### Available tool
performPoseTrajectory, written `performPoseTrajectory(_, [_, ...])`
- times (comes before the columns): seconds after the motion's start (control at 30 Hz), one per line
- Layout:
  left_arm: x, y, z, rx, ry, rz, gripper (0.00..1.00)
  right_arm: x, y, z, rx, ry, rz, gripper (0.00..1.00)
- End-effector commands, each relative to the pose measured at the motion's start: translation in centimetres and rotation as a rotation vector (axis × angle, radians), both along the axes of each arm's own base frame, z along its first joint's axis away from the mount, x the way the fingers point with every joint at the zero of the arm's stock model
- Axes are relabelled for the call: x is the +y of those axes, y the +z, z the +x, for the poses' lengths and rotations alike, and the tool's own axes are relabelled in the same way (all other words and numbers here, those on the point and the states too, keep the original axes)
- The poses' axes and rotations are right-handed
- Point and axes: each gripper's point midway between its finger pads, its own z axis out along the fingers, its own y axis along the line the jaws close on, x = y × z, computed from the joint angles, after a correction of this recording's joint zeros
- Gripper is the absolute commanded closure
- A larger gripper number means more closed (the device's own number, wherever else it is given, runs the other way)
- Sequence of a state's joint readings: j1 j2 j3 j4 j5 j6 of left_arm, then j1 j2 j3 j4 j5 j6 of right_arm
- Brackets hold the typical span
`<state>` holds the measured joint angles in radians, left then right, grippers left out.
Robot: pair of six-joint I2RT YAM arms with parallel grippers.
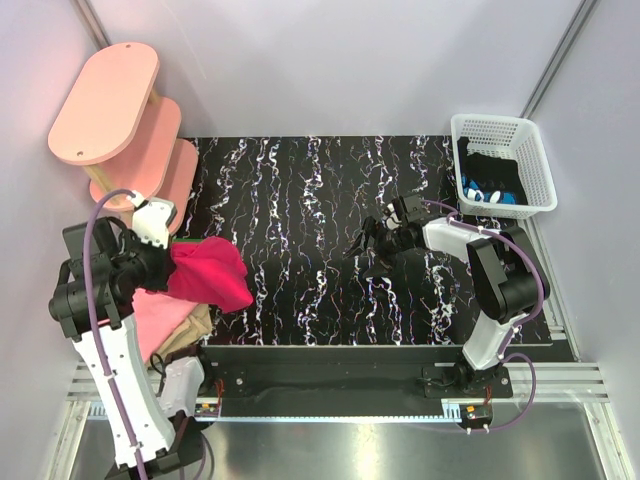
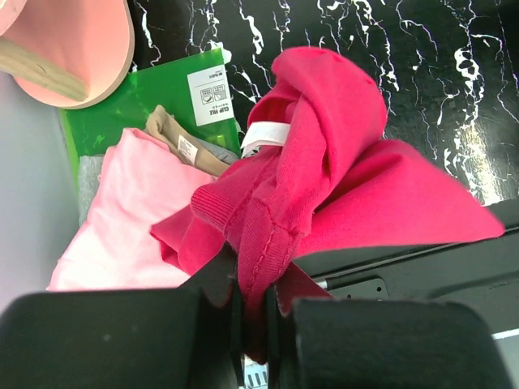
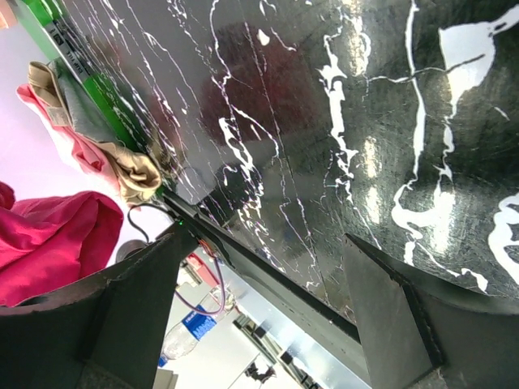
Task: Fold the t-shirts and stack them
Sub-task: Put the neatly folded tshirt into the corner of the board with the left arm
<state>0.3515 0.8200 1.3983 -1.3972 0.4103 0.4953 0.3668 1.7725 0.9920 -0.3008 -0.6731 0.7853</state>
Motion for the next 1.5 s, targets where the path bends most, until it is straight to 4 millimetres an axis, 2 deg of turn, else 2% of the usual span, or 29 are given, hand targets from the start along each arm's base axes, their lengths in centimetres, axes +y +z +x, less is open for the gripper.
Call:
performPoseTrajectory(0.0, [-0.6,-1.4,-3.9,0.105,0.038,-0.008,1.00,0.2,0.3,0.0,-0.018,-0.004,-0.002,0.13])
performPoseTrajectory(0.17, [2.2,-3.9,-5.8,0.157,0.168,0.127,1.00,0.1,-0.2,-0.1,-0.011,0.001,-0.013,0.12])
performPoseTrajectory(0.3, [3.4,-5.1,-6.9,0.177,0.258,0.164,1.00,-0.1,-0.5,-0.4,-0.007,0.008,-0.018,0.12])
performPoseTrajectory(0.4, [3.6,-5.5,-6.5,0.184,0.293,0.147,1.00,0.0,-0.6,-0.4,-0.004,0.014,-0.016,0.13])
performPoseTrajectory(0.5, [2.4,-5.6,-6.2,0.202,0.270,0.078,1.00,0.0,-0.4,-0.4,-0.012,0.017,-0.012,0.12])
performPoseTrajectory(0.6, [3.6,-6.2,-5.5,0.218,0.314,0.105,1.00,-0.1,-0.5,-0.5,-0.013,0.021,-0.014,0.13])
performPoseTrajectory(0.7, [5.4,-6.8,-4.4,0.211,0.365,0.161,1.00,-0.1,-0.5,-0.6,-0.020,0.024,-0.014,0.12])
performPoseTrajectory(0.8, [8.0,-6.8,-3.1,0.185,0.436,0.234,1.00,-0.2,-0.4,-0.9,-0.022,0.026,-0.014,0.13])
performPoseTrajectory(0.83, [9.6,-6.4,-2.5,0.167,0.479,0.264,1.00,-0.3,-0.4,-1.0,-0.024,0.029,-0.014,0.13])
performPoseTrajectory(0.9, [11.3,-6.3,-2.0,0.157,0.511,0.275,1.00,-0.3,-0.2,-1.1,-0.028,0.030,-0.014,0.12])
performPoseTrajectory(0.93, [13.8,-6.3,-2.4,0.182,0.573,0.298,1.00,-0.3,-0.2,-1.1,-0.029,0.031,-0.014,0.12])
performPoseTrajectory(0.97, [14.4,-6.4,-1.8,0.163,0.563,0.264,1.00,-0.3,-0.1,-1.1,-0.032,0.033,-0.010,0.12])
performPoseTrajectory(1.0, [17.1,-6.6,-2.4,0.193,0.627,0.260,1.00,-0.3,-0.1,-1.1,-0.029,0.031,-0.011,0.13])
performPoseTrajectory(1.07, [19.2,-5.9,-2.2,0.179,0.649,0.225,1.00,-0.3,-0.2,-1.0,-0.027,0.032,-0.009,0.12])
performPoseTrajectory(1.1, [21.1,-6.8,-3.1,0.227,0.687,0.182,1.00,-0.2,-0.2,-1.1,-0.030,0.034,-0.008,0.12])
performPoseTrajectory(1.17, [22.6,-5.9,-3.2,0.202,0.702,0.158,1.00,-0.2,0.0,-0.9,-0.034,0.033,-0.006,0.12])
performPoseTrajectory(1.2, [23.6,-6.2,-4.0,0.217,0.719,0.149,1.00,-0.2,0.1,-0.9,-0.036,0.032,-0.006,0.12])
performPoseTrajectory(1.33, [24.4,-6.9,-4.5,0.206,0.712,0.136,1.00,0.0,0.3,-0.6,-0.035,0.029,-0.001,0.12])
performPoseTrajectory(1.47, [23.8,-9.8,-4.0,0.215,0.670,0.085,1.00,0.4,0.4,-0.3,-0.036,0.030,0.005,0.12])
